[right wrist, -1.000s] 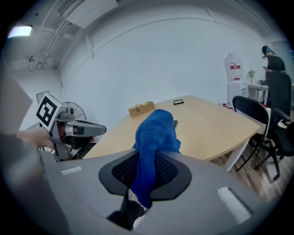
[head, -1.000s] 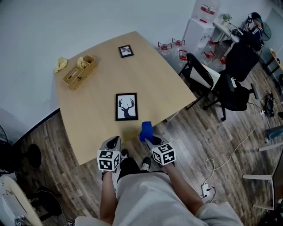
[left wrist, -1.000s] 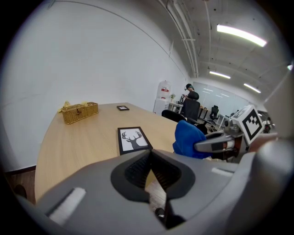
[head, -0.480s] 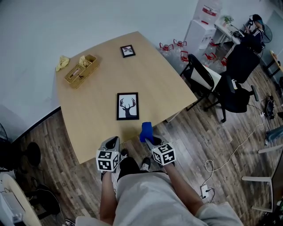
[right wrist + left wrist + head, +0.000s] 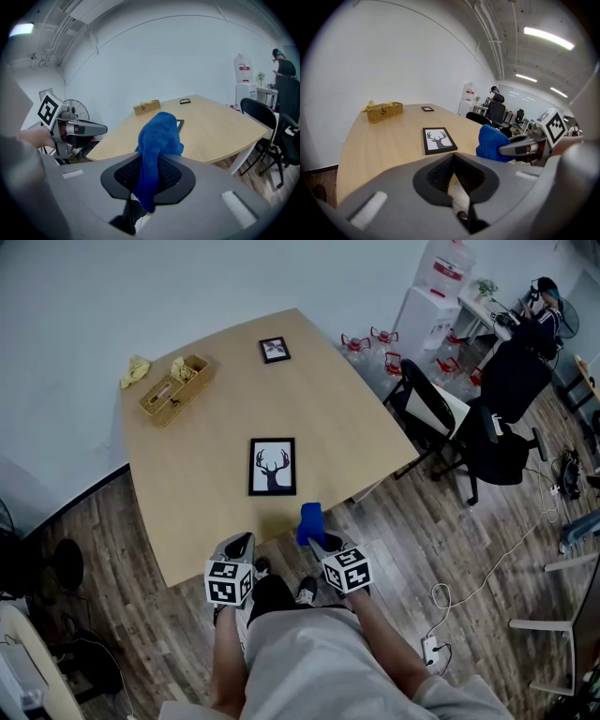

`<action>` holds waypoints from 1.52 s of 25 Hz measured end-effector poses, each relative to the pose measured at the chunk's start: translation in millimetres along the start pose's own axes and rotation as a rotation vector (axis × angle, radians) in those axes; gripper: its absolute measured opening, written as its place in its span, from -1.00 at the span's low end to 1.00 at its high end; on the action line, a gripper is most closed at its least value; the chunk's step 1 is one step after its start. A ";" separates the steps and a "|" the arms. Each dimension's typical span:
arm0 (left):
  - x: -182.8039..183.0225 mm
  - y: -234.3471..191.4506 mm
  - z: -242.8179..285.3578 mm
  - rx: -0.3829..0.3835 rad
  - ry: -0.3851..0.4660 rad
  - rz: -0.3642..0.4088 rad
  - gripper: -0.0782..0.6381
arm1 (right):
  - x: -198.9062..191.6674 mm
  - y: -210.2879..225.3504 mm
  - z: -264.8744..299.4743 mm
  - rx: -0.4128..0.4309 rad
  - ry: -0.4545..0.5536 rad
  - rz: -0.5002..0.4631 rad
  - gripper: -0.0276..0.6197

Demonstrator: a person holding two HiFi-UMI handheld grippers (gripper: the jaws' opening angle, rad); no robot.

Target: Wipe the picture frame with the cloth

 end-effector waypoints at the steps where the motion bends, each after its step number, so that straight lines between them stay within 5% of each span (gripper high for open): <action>1: 0.3 -0.6 -0.1 0.001 0.001 0.001 -0.64 | 0.6 -0.3 0.4 0.001 0.001 -0.002 -0.74; 38: 1.4 -20.9 -7.1 0.033 -0.002 0.007 -0.64 | 1.0 -3.3 3.3 0.008 0.001 -0.012 -0.74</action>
Point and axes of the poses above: the fingertips, and each gripper's own axes: z forward along the fingers, y to its right, x out of its top, the point moved 8 cm from there along -z, backward along the fingers, and after that the axes turned 10 degrees about z, right-handed, at the moved point
